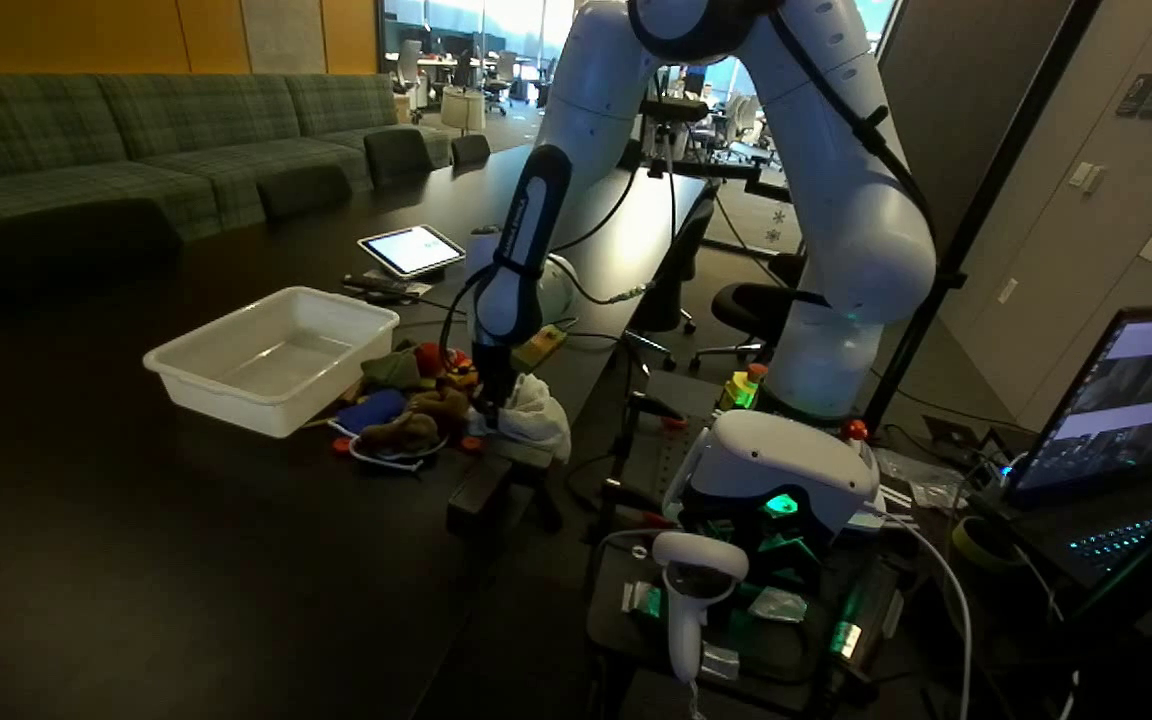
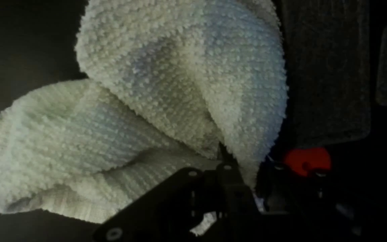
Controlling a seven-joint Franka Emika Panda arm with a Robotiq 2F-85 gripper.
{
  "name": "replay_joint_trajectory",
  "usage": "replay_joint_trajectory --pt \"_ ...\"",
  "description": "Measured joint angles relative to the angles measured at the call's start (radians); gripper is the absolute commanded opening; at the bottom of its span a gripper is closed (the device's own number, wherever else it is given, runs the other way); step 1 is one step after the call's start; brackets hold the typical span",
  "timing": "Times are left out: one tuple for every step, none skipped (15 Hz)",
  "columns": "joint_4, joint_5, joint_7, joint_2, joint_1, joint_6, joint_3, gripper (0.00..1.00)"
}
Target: Pick up the towel, push the objects in front of the white storage box to the left, place the towel in the storage box
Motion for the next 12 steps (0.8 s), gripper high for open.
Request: replay_joint_trajectory --pt "0.001 0.0 0.065 0.0 0.043 -0.002 -0.013 0.08" --pt "0.001 0.001 0.124 0.0 0.083 -0.005 -0.022 0.08" --pt "0.001 0.003 0.176 0.0 0.117 -0.009 -0.027 0.08" --pt "0.001 0.007 0.22 -0.001 0.146 -0.015 -0.027 0.08" --pt "0.0 0.014 0.254 -0.002 0.173 -0.021 -0.022 0.08" --pt "-0.001 0.025 0.279 -0.004 0.194 -0.026 -0.011 0.08" --pt "-0.004 0.039 0.295 -0.008 0.21 -0.028 0.009 0.08" --pt "-0.009 0.056 0.303 -0.013 0.22 -0.027 0.038 0.08" --pt "-0.016 0.073 0.307 -0.018 0.228 -0.022 0.072 0.08" --pt "-0.026 0.09 0.31 -0.025 0.234 -0.011 0.106 0.08" --pt "-0.036 0.108 0.312 -0.034 0.241 -0.001 0.139 0.08" --pt "-0.046 0.127 0.313 -0.044 0.245 0.007 0.17 0.08"
